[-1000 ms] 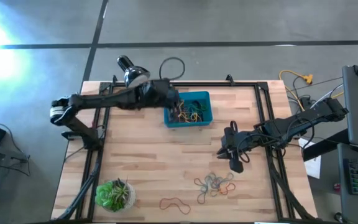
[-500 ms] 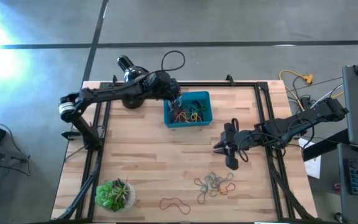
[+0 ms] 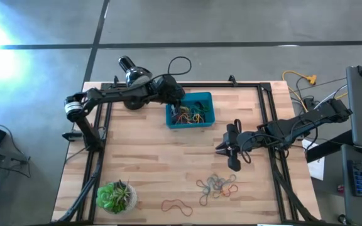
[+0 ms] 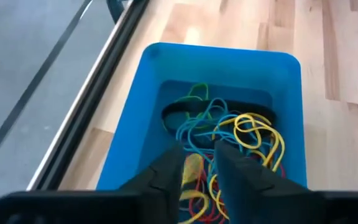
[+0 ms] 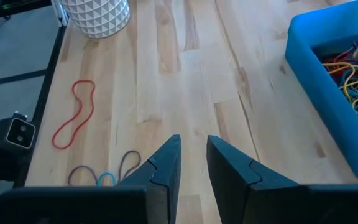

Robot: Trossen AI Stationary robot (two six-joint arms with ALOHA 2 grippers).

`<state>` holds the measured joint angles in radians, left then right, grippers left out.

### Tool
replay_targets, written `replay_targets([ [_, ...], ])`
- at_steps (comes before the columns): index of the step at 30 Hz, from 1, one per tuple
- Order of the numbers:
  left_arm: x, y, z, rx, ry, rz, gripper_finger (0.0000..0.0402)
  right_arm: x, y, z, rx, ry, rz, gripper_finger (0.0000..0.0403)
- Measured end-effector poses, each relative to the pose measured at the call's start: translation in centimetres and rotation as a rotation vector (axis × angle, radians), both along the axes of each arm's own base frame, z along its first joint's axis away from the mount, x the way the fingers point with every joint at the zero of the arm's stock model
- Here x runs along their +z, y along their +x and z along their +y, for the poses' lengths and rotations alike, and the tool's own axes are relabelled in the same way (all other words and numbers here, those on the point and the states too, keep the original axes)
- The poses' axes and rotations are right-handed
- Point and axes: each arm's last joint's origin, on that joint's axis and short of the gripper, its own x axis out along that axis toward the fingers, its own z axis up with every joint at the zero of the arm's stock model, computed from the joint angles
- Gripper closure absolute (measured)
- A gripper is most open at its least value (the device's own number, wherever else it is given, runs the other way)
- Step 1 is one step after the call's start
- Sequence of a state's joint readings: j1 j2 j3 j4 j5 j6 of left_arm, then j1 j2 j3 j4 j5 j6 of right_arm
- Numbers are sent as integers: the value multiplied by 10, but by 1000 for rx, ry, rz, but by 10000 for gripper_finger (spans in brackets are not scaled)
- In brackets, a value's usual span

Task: Pick and place rubber bands into bin
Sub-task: Put the blue rubber band into the blue bin

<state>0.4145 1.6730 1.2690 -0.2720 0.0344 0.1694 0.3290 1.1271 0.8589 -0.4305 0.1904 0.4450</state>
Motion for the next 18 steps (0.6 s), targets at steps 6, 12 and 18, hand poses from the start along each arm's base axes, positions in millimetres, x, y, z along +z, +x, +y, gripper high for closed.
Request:
replay_targets([
  [6, 9, -3, -5, -30, -19, -27, 266, -3, -1, 0, 6, -3, 24, 335],
  [12, 44, -17, -30, -161, -68, -141, 254, -33, -12, 0, 102, 41, 172, 335],
  [18, 80, -41, -60, -241, -52, -211, 253, -61, -18, 3, 200, 133, 205, 335],
])
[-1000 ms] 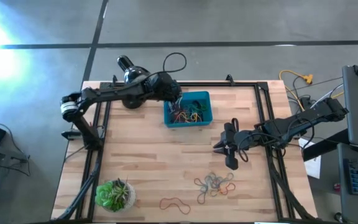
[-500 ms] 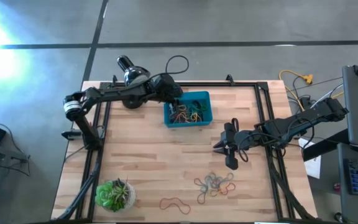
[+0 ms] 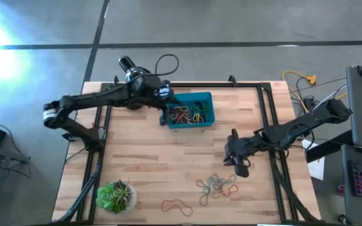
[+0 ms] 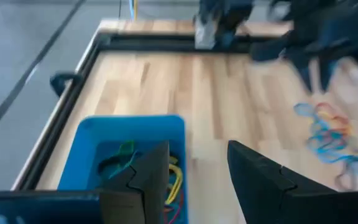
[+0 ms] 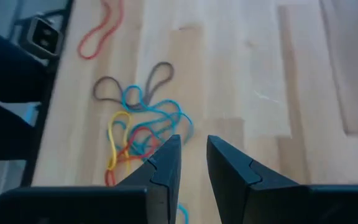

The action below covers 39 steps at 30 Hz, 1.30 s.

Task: Pick and place rubber bands into bin
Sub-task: Put the blue rubber band into the blue bin

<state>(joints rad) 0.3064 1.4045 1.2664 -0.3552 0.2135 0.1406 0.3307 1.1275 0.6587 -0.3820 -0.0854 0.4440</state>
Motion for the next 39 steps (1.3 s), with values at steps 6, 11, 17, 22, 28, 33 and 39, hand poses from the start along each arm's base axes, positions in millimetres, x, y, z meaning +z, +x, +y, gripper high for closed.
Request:
replay_targets([
  [6, 27, -27, -23, -27, -10, -104, 253, -21, 4, 6, 116, -25, -117, 335],
  [11, 39, -41, -34, -30, -36, -153, 253, -40, 17, 12, 217, -72, -157, 335],
  [17, 46, -50, -40, -34, -67, -180, 253, -62, 31, 18, 263, -124, -74, 335],
  [22, 47, -51, -44, -41, -80, -187, 253, -77, 42, 23, 301, -159, -22, 328],
  [28, 47, -51, -46, -40, -100, -180, 253, -84, 54, 27, 303, -160, -27, 294],
  [33, 46, -51, -48, -48, -103, -177, 253, -88, 59, 29, 308, -166, -13, 266],
  [39, 45, -51, -50, -47, -128, -156, 253, -98, 60, 30, 308, -170, 26, 255],
])
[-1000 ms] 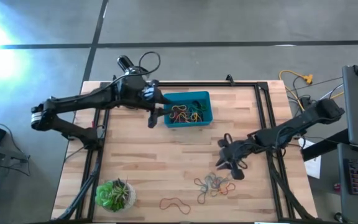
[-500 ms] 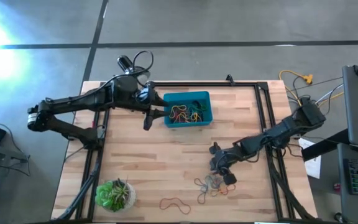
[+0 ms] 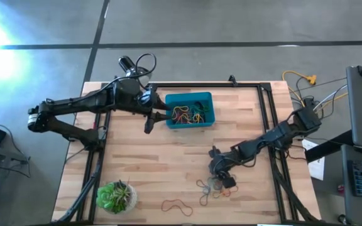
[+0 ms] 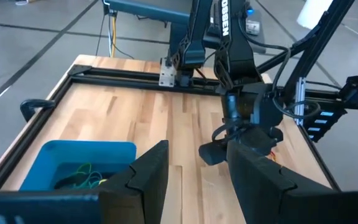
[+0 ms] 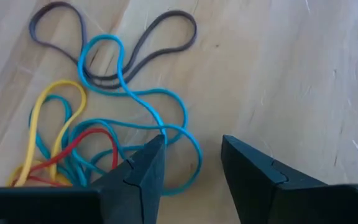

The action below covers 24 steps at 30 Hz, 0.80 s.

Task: Pick and place rubber bands into bin
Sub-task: Put the blue rubber band into the blue bin

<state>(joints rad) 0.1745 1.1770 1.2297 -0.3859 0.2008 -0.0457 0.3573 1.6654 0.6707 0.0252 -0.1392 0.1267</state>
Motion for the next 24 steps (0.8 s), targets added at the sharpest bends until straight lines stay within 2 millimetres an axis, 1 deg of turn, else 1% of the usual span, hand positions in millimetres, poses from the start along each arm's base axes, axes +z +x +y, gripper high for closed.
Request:
replay_targets([
  [7, -2, 0, -2, -5, -8, 19, 253, -3, 7, 3, -4, -6, 0, 255],
  [11, -3, 0, -3, -6, -24, 26, 253, -5, 9, 3, -5, -7, 2, 269],
  [17, -5, 0, -3, -4, -31, 34, 253, -5, 8, 3, -10, -13, 10, 312],
  [24, -7, 0, -3, -4, -33, 40, 253, -6, 7, 2, -41, 3, 36, 381],
])
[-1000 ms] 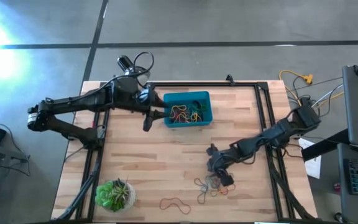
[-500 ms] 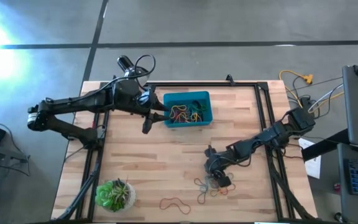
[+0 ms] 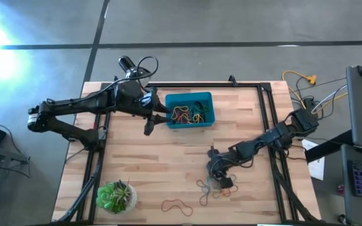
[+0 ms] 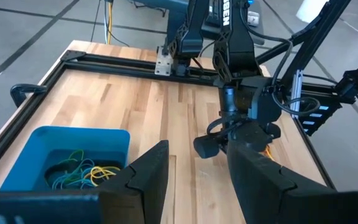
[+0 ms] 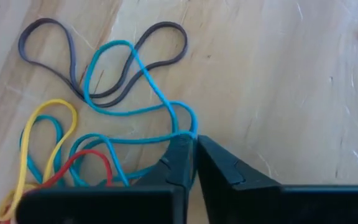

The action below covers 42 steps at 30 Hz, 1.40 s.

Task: Pick and place rubber bands into bin
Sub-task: Put the blue rubber band into the blue bin

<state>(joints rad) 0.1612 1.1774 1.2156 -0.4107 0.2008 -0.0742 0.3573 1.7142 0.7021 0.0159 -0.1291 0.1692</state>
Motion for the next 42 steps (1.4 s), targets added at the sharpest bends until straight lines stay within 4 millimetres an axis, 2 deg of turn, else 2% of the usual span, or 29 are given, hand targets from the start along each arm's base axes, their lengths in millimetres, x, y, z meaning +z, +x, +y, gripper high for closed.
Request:
replay_targets([
  [7, -5, 1, 0, 0, -3, 15, 253, 2, -1, 0, -32, 23, 11, 394],
  [12, -10, 1, 0, 0, -7, 27, 253, 12, -5, -1, -31, 31, -1, 395],
  [19, -10, 1, 0, -1, -2, 22, 253, 42, -12, -6, -78, 26, -73, 395],
  [32, -13, 3, 0, -1, 0, 13, 253, 109, -30, -22, -260, -48, -387, 395],
  [42, -14, 7, 1, -1, 3, 0, 253, 149, -49, -36, -373, -88, -592, 394],
])
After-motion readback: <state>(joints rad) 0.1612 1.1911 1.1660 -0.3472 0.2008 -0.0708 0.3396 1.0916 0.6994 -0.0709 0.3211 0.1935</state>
